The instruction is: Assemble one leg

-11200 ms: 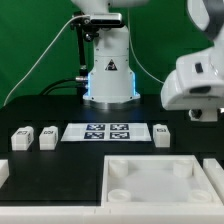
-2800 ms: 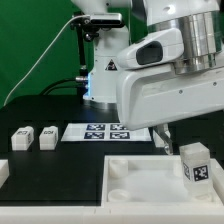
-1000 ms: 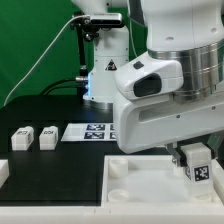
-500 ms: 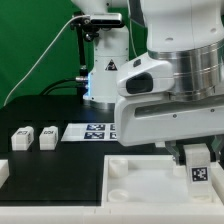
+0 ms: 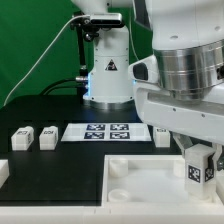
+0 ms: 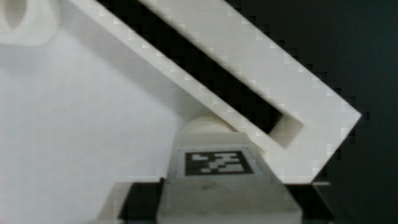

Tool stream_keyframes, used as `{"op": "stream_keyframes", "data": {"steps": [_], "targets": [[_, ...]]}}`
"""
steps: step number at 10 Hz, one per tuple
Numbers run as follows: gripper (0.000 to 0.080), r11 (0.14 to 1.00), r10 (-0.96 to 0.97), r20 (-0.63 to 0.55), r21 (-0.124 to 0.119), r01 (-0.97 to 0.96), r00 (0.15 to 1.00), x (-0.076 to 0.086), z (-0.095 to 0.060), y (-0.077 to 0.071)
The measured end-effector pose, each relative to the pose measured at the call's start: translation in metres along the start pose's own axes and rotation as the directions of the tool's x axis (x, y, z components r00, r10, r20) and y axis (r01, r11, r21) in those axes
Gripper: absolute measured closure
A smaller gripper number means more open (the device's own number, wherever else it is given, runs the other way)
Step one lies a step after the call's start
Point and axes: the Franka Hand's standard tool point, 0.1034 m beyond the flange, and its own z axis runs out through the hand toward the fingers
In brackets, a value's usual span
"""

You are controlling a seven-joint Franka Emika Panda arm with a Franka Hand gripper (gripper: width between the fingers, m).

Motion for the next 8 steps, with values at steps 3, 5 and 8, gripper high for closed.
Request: {"op": "stream_keyframes", "data": {"steps": [3, 5, 8], "targets": [[0.0508, 0.973, 0.232, -0.001, 0.004, -0.232, 0.973, -0.0012, 0.0001, -0.0019], [0.05, 0.977, 0.214, -0.001, 0.004, -0.214, 0.977, -0.0017, 0.0004, -0.0021], [0.0168, 0.999, 0.047, 0.002, -0.003, -0.047, 0.999, -0.0014, 0.0019, -0.0002]]}}
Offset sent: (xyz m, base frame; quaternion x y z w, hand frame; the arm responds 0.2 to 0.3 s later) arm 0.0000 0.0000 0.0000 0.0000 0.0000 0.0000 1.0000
